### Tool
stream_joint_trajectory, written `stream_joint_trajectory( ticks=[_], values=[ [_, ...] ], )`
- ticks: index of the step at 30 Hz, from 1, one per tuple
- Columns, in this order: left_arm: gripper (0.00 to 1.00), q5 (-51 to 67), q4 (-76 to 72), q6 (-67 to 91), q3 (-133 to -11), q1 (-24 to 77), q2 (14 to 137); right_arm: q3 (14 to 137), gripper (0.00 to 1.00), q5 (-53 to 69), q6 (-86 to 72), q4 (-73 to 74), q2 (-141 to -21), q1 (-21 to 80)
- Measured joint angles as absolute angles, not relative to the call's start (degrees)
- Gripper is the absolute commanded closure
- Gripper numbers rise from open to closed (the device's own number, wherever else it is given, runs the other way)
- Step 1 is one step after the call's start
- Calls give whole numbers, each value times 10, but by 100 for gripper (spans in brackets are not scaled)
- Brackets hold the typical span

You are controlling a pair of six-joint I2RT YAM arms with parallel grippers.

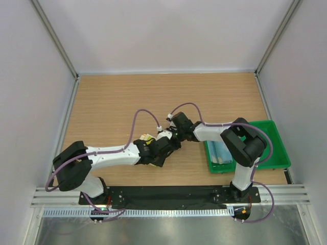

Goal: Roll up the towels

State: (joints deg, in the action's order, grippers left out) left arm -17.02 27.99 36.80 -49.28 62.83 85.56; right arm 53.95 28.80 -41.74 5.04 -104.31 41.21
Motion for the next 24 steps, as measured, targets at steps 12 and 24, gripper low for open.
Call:
stream_joint_trajectory(
  ticks=[12,24],
  values=[
    [59,-190,257,369,-490,637,895,559,84,289,-415,68,-1055,413],
    [100,-230,238,366,-475,647,907,571,84,295,-413,75,-1065,413]
  ],
)
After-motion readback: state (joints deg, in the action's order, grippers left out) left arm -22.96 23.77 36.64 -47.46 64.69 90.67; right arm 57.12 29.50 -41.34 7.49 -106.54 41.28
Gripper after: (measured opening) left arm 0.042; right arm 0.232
